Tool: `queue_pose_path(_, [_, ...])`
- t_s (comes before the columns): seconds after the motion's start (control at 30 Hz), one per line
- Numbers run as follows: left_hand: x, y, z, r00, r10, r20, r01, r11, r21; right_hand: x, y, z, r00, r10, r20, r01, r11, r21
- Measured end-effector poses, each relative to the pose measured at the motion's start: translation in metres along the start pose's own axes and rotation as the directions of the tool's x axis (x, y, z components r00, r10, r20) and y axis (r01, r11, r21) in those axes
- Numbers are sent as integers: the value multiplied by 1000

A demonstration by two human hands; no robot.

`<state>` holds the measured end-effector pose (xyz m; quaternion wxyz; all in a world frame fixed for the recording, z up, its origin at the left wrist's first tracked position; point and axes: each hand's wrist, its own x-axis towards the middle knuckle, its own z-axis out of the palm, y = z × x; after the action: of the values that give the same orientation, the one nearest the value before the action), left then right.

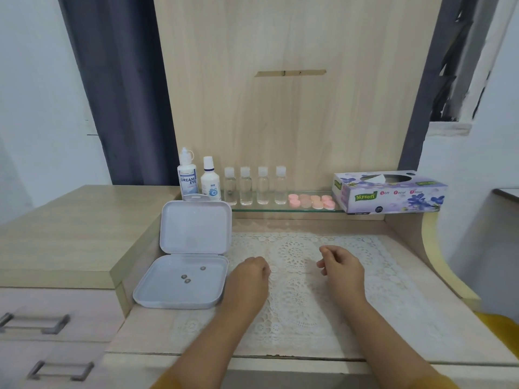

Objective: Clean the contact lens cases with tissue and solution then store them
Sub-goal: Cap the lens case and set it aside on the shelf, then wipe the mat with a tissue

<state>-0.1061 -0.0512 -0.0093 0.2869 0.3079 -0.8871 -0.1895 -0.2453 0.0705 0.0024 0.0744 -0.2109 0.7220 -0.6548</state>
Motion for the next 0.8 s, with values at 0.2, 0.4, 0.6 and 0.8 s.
queue_pose_path(0.2, [-4, -8, 1, 997, -68, 30, 73, 975, -211, -3, 5, -3, 1000, 12, 18, -12, 1000, -6])
queue_pose_path(0.4, [-5, -9, 1, 997, -74, 0, 72, 969, -235, -3, 7, -2, 999, -4, 41, 6, 999, -44])
queue_pose_path(0.6, [-6, -9, 0, 998, -59, 12, 60, 977, -204, -4, 6, -1, 999, -12, 33, 13, 999, -39])
queue_pose_path(0.8, [-7, -7, 1, 999, -44, 9, 45, 985, -167, -9, 3, -3, 997, -61, 39, 63, 996, -61])
